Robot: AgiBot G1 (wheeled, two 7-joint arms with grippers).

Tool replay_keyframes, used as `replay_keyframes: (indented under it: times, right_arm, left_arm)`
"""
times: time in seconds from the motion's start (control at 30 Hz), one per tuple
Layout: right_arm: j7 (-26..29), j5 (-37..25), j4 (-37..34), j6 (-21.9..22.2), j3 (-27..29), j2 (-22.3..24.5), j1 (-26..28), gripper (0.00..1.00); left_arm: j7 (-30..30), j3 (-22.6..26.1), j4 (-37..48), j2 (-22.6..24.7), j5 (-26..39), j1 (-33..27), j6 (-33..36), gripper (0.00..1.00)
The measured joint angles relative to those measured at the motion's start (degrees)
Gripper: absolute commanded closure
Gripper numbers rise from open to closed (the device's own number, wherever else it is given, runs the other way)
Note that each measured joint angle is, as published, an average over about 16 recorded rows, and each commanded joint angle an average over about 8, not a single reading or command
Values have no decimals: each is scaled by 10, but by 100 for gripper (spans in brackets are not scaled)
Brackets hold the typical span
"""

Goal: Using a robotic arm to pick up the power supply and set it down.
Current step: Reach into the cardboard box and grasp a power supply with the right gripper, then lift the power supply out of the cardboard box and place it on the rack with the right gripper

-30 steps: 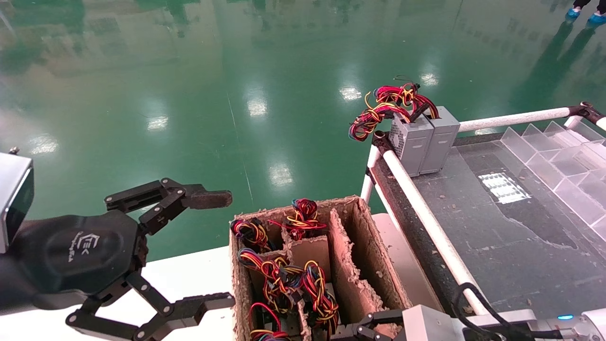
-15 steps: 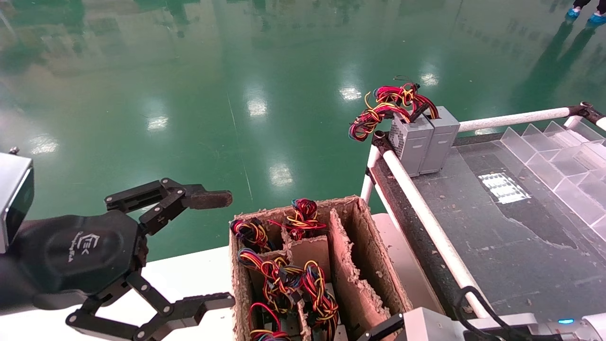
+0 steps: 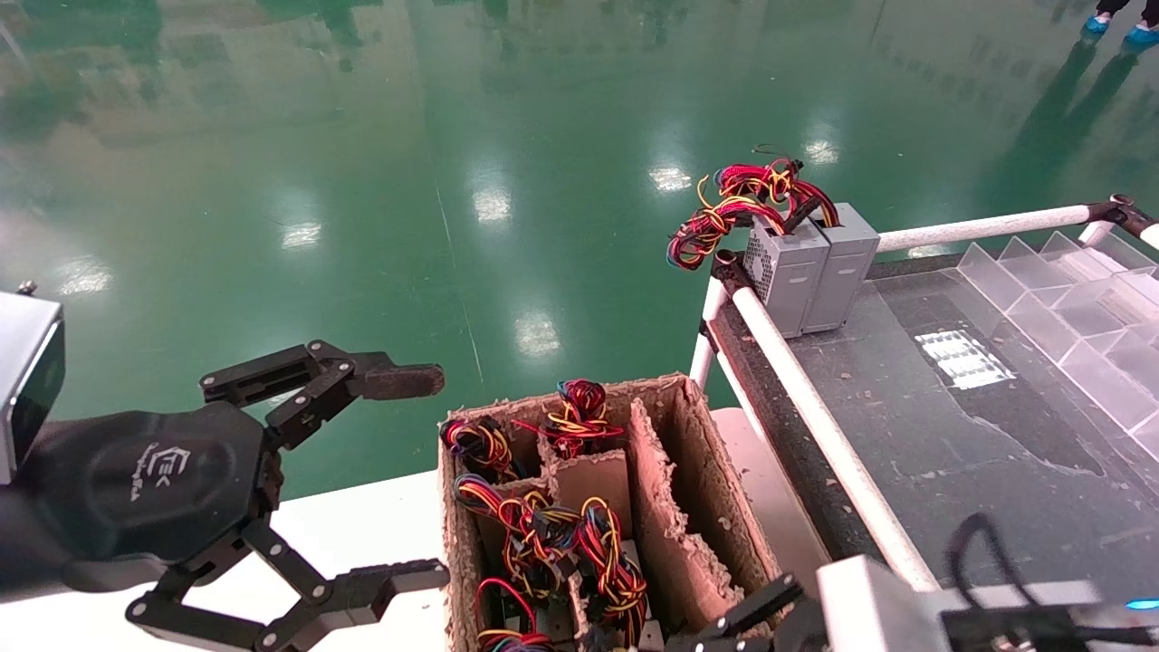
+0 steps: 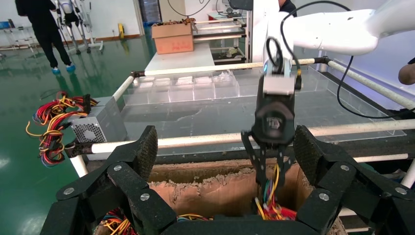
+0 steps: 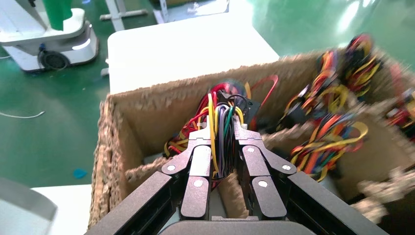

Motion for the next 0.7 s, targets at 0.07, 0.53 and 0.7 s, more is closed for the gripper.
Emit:
replay_keyframes:
  times: [0.07,0.53,0.7]
  right_arm:
    - [1,18,3,-2,10,8,1,100]
    - [-11,138,-42,-7,88,56,26,100]
    - [-21,157,-80,-6,106,61,46,100]
  left_arm:
    - [0,0,0,0,0,0,0,0]
    - [0,0,0,0,0,0,0,0]
    - [0,0,0,0,0,0,0,0]
